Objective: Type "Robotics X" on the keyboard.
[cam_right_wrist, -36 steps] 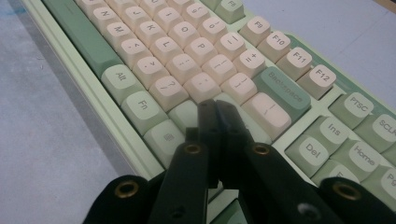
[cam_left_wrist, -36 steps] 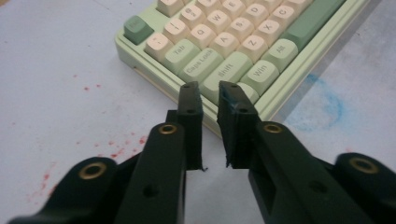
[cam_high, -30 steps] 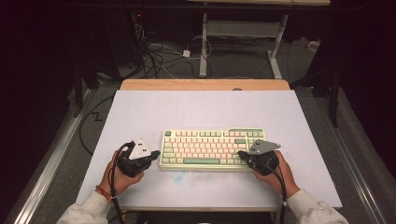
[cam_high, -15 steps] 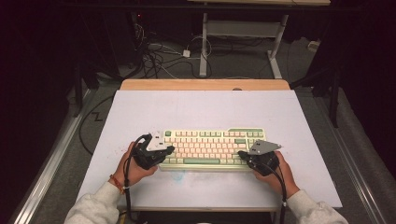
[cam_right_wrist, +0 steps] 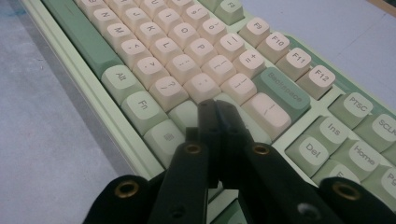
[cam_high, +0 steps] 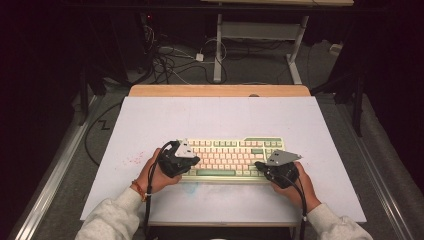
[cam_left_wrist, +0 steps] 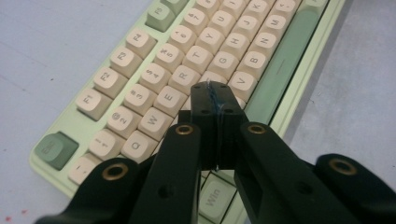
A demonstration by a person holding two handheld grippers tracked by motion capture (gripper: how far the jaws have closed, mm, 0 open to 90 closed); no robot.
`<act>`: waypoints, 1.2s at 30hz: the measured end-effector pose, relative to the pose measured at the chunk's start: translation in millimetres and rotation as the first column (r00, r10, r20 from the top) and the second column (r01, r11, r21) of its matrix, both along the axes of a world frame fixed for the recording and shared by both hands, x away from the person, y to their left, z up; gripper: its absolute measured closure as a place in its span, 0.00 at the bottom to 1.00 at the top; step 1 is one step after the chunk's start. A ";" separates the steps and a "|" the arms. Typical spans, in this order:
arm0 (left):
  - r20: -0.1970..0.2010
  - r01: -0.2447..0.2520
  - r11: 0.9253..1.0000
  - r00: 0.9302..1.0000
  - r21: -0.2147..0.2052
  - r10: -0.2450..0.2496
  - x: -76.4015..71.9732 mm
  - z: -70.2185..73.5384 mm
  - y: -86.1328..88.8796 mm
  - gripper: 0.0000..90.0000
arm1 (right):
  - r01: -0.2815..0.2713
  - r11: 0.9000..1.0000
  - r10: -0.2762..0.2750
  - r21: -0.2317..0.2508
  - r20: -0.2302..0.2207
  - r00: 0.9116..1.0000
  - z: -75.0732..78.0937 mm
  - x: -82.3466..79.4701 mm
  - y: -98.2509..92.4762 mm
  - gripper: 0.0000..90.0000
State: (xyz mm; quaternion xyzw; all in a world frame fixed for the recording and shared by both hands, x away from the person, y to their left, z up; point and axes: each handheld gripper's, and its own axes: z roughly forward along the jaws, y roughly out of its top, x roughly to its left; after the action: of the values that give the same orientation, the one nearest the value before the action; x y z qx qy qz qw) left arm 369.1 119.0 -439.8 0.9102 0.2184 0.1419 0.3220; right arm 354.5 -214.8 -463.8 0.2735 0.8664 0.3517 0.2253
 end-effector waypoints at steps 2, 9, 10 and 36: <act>-0.006 0.010 1.000 1.000 0.012 -0.010 1.3 -1.5 -3.3 0.96 | 0.000 1.000 0.000 0.001 0.000 1.000 0.0 0.1 -0.1 1.00; -0.017 0.020 0.999 1.000 0.037 -0.019 2.9 -5.1 -7.8 0.96 | -0.001 1.000 0.001 0.000 0.001 1.000 -0.1 -0.1 -0.1 1.00; -0.017 0.018 0.999 1.000 0.037 -0.018 2.8 -5.7 -8.0 0.96 | -0.001 1.000 0.001 0.000 0.001 1.000 0.0 0.0 -0.1 1.00; 0.014 0.018 0.996 1.000 0.083 -0.019 -1.2 -6.0 -11.1 0.95 | -0.005 1.000 0.005 -0.016 0.008 1.000 0.7 -0.2 0.8 1.00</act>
State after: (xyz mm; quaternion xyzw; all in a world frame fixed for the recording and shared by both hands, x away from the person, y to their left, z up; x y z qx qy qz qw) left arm 367.9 107.9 -445.8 0.9237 0.2015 0.1546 0.2868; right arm 354.3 -214.1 -463.1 0.2679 0.8690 0.3466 0.2302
